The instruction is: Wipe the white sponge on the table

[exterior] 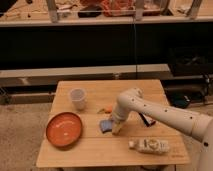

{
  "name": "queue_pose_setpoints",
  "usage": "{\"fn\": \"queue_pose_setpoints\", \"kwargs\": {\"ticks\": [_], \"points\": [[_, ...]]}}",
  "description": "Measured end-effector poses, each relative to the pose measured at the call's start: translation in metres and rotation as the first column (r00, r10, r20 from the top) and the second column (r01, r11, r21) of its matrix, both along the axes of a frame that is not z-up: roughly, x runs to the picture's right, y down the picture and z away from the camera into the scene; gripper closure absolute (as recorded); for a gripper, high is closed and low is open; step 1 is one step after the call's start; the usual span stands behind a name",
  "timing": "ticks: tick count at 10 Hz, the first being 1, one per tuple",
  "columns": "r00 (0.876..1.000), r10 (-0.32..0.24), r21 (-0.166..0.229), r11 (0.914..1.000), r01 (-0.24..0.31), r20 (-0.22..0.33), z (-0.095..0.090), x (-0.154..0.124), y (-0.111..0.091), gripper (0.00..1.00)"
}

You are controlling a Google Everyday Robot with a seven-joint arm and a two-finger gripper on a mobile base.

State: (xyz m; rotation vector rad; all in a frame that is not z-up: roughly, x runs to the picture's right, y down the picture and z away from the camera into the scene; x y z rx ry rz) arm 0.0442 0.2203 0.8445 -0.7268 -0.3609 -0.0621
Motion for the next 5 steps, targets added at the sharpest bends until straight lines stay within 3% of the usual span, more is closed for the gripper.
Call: {"fn": "queue_pose_setpoints", "kwargs": {"ticks": [5], "points": [[1.0,-0.017,-0.008,0.9998,0.017,-0.012,0.008,0.024,-0.013,1.0]]}}
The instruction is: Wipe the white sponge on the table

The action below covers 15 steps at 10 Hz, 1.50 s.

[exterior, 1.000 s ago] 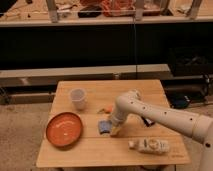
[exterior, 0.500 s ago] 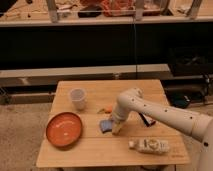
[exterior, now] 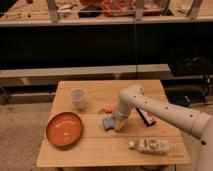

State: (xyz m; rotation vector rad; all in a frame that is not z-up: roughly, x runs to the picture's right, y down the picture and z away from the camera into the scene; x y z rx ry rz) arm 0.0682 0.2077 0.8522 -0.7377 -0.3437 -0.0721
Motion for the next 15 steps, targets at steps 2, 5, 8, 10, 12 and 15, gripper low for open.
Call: {"fn": "queue_pose_setpoints", "kwargs": {"ticks": [2,5,8,10,12,15], "points": [[1.0,-0.005,-0.003,1.0,0.005,0.001,0.001,0.001,-0.004,1.0],[1.0,-0.025,-0.006,0.9997,0.025,0.012,0.007,0.0,-0.016,1.0],[0.999,-0.044,-0.014,0.9989,0.044,0.018,0.009,-0.001,-0.023,1.0],[0.997,-0.071,-0.02,0.9973,0.071,0.03,0.004,-0.021,-0.021,1.0],[0.994,-0.097,-0.027,0.9948,0.098,0.041,-0.001,-0.033,-0.019,1.0],[0.988,-0.141,-0.031,0.9892,0.143,0.055,-0.013,-0.04,-0.007,1.0]]}}
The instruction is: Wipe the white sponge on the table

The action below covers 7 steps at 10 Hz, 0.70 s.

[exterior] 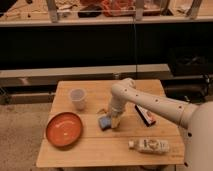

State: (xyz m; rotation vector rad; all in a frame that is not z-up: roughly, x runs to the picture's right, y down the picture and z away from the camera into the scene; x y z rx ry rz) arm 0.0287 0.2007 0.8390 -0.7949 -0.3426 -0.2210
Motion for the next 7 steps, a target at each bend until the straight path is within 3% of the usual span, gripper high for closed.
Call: {"fn": "queue_pose_setpoints", "kwargs": {"ticks": [3,5,7], "points": [[1.0,-0.028,0.001,0.9996,0.028,0.01,-0.013,-0.029,0.014,1.0],[0.999,-0.033,0.003,0.9995,0.033,0.011,-0.016,-0.027,0.019,1.0],[1.0,-0.014,0.012,0.9998,0.014,-0.003,-0.017,-0.006,0.02,1.0]]}}
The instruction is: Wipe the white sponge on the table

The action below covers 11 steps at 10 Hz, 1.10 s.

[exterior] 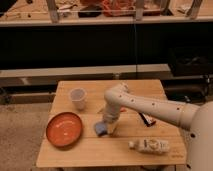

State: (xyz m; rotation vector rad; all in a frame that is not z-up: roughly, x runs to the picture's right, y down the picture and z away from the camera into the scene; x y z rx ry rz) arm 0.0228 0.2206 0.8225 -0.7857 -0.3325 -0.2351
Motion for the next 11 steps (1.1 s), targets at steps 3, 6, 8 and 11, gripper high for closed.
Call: {"fn": "queue_pose_setpoints", "kwargs": {"ticks": [3,6,8,11], "points": [[1.0,0.001,0.007,1.0,-0.001,-0.002,-0.001,0.018,-0.001,1.0],[1.0,0.008,0.014,0.9999,-0.008,-0.009,0.004,0.037,-0.008,1.0],[1.0,0.007,0.015,0.9999,-0.006,-0.007,0.007,0.041,-0.013,1.0],[1.0,0.001,0.015,0.9999,-0.001,-0.004,0.017,0.045,-0.027,1.0]]}}
